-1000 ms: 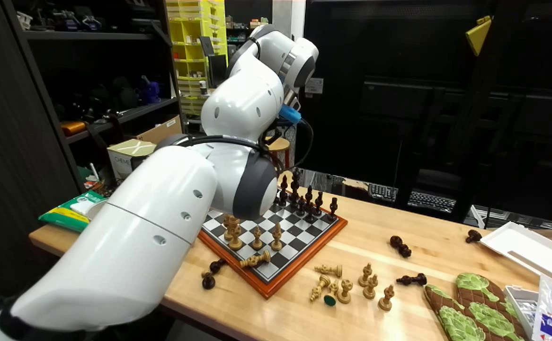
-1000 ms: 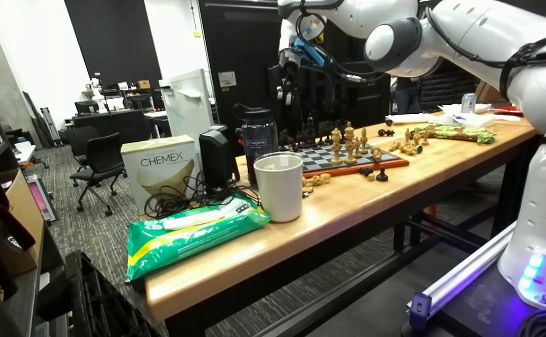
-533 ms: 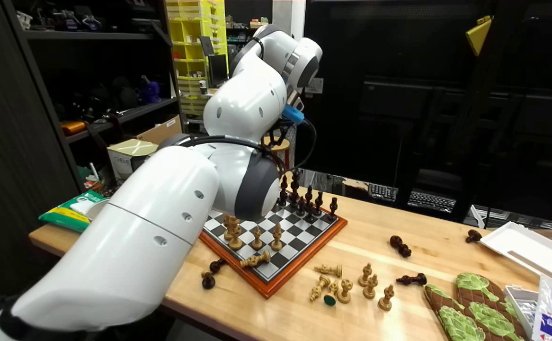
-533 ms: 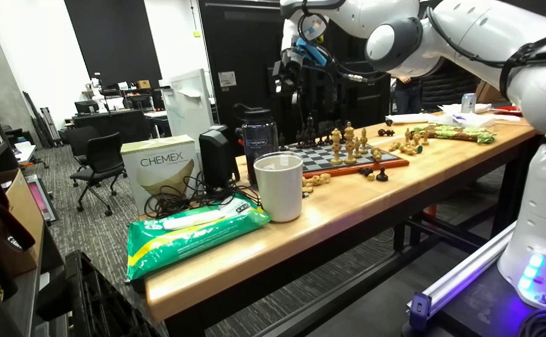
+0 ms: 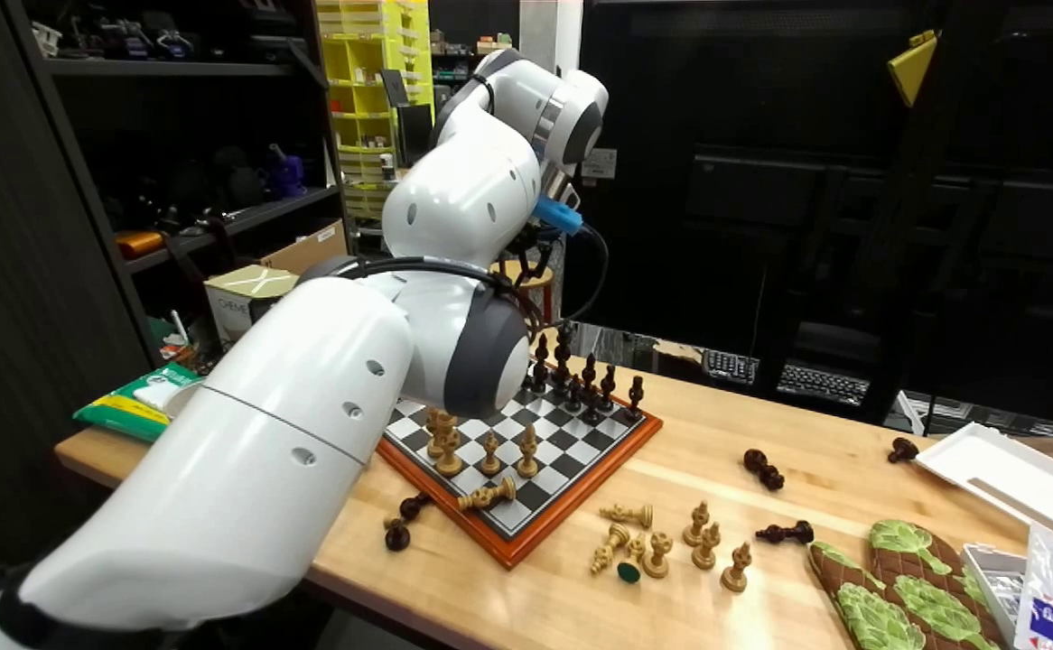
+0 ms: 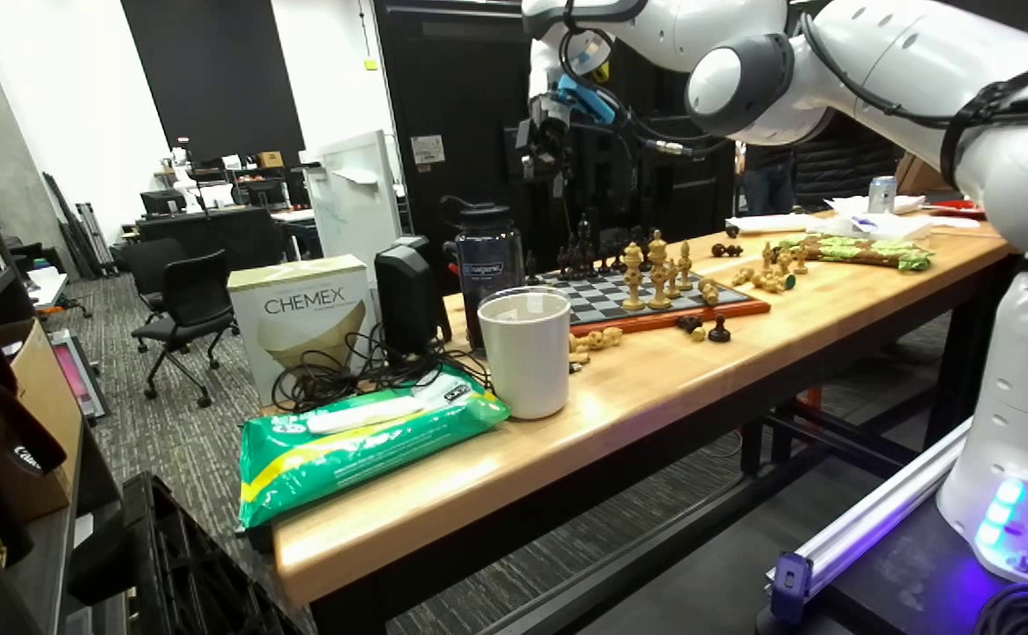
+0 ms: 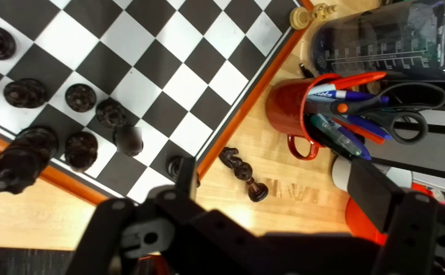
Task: Put the dark brown chess piece on the board
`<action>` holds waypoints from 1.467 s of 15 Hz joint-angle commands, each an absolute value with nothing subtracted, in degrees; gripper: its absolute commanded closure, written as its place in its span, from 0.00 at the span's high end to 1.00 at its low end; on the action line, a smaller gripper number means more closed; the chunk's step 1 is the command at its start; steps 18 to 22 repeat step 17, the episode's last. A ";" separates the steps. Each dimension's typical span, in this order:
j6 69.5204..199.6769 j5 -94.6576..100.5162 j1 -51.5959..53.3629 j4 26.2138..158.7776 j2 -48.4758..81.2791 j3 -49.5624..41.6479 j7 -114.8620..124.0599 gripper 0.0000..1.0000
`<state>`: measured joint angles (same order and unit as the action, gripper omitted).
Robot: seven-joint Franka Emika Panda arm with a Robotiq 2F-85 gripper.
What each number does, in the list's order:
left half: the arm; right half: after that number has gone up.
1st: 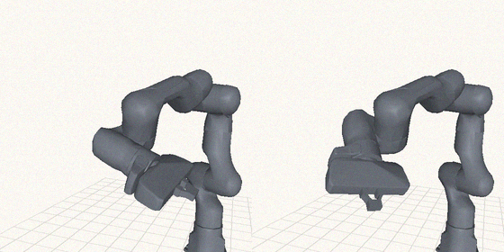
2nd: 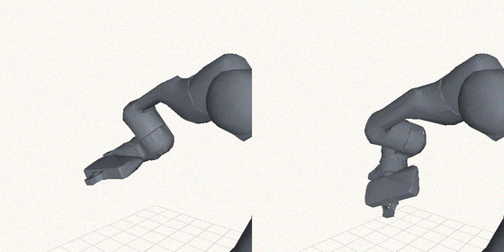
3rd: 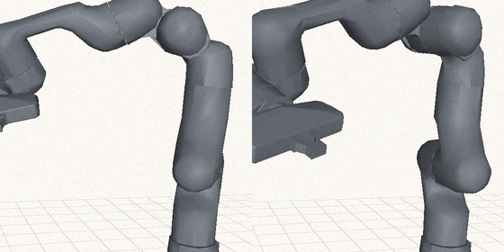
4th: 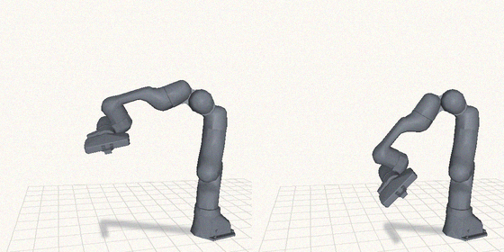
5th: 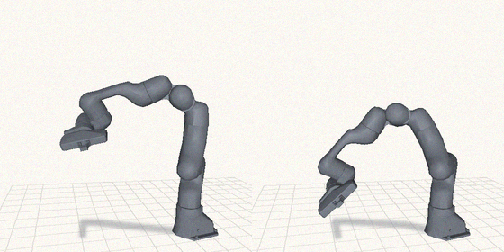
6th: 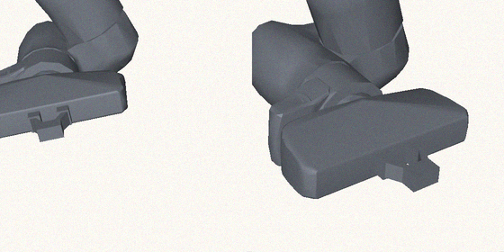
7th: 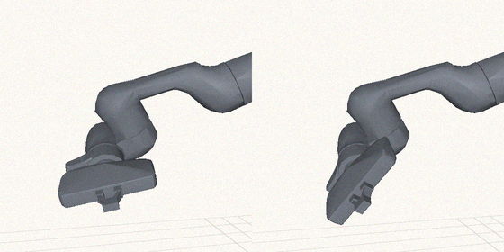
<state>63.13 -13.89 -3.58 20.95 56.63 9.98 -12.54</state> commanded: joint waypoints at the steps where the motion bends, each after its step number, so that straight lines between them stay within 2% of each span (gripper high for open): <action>1: 64.30 -7.66 -0.77 21.25 54.94 6.59 -16.46 1.00; 10: 73.67 2.75 4.72 21.31 53.62 1.83 -21.09 1.00; 22: 74.34 1.60 4.28 22.29 53.81 2.43 -19.86 1.00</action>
